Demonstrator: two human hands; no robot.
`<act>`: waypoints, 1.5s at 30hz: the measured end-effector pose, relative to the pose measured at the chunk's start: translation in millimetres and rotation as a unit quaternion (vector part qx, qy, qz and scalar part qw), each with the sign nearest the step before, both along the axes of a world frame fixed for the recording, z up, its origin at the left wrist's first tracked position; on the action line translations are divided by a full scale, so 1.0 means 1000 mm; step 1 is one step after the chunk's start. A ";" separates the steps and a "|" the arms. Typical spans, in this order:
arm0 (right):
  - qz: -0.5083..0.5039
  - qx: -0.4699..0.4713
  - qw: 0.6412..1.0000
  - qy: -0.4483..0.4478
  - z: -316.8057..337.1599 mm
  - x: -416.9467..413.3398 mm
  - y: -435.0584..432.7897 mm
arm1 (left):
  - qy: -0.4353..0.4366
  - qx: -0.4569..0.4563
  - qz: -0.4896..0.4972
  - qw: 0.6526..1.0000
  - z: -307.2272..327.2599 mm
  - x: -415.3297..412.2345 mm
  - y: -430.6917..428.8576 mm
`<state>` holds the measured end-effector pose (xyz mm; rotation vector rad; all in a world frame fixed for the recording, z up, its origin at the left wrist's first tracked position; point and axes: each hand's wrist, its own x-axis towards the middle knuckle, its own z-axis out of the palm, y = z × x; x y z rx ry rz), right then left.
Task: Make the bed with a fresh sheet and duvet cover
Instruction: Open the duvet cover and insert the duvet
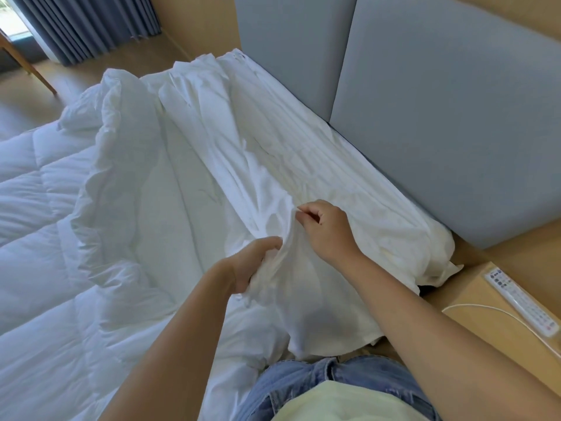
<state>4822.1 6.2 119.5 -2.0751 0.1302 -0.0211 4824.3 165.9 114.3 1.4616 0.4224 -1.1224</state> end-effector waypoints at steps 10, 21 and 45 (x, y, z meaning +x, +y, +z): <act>0.038 -0.019 0.997 -0.070 0.004 -0.030 0.019 | -0.031 -0.165 0.133 0.977 0.006 0.009 -0.012; 0.062 -0.120 0.986 0.098 -0.018 -0.032 -0.010 | -0.035 -0.128 0.255 0.958 -0.001 0.006 -0.021; 0.018 -0.069 0.996 -0.059 0.001 -0.034 0.009 | -0.045 -0.234 0.133 0.962 0.001 -0.010 -0.020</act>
